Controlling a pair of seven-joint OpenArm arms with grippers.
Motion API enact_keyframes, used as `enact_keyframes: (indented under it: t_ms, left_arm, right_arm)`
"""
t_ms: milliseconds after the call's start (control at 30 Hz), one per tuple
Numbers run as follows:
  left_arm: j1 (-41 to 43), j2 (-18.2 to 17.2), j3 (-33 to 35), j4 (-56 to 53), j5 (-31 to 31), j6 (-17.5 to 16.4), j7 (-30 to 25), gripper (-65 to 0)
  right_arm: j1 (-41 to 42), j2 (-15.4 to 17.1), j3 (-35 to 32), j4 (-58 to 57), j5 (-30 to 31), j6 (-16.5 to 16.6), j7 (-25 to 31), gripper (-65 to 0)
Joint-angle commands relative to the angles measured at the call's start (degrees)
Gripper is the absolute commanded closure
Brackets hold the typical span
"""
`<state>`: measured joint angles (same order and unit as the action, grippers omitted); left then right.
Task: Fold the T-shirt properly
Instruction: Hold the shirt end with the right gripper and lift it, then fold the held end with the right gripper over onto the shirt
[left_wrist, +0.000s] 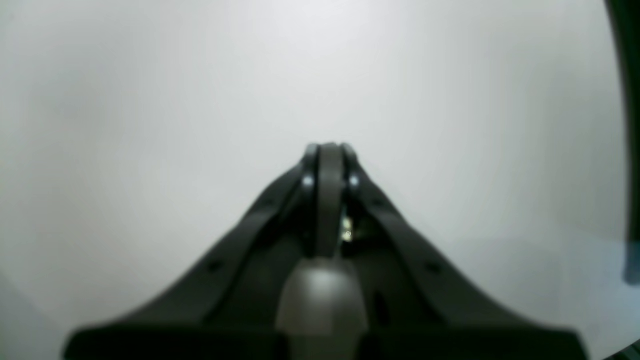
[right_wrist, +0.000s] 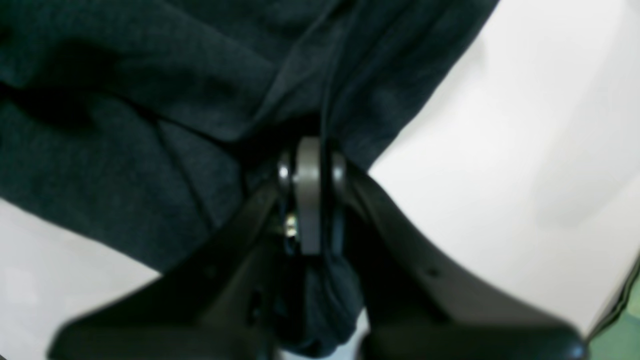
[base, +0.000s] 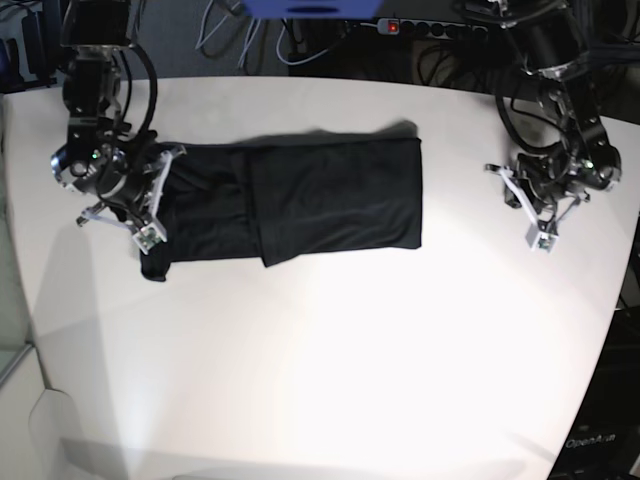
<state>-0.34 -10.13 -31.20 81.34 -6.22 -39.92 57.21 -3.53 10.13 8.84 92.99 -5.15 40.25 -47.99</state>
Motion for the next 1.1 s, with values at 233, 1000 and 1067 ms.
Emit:
enact_keyframes:
  t_ms: [233,1000,1067]
  left_arm:
    - [0.2,-0.6,-0.1,1.1,-0.3,-0.1,0.2,0.0]
    - [4.6,-0.6,-0.1,1.2,-0.3,-0.1,0.2,0.0]
    - [4.5,-0.5,-0.1,1.2,-0.3,-0.1,0.2,0.0]
  right_arm:
    - [0.8,-4.7,8.7,10.4,4.5,-0.2,1.6,-0.2]
    - [0.7,-19.1,0.8,17.3,4.6,-0.2,-6.7,-0.2]
    - [0.8,-19.1,-0.3,17.7,4.6,-0.2,-6.7,-0.2]
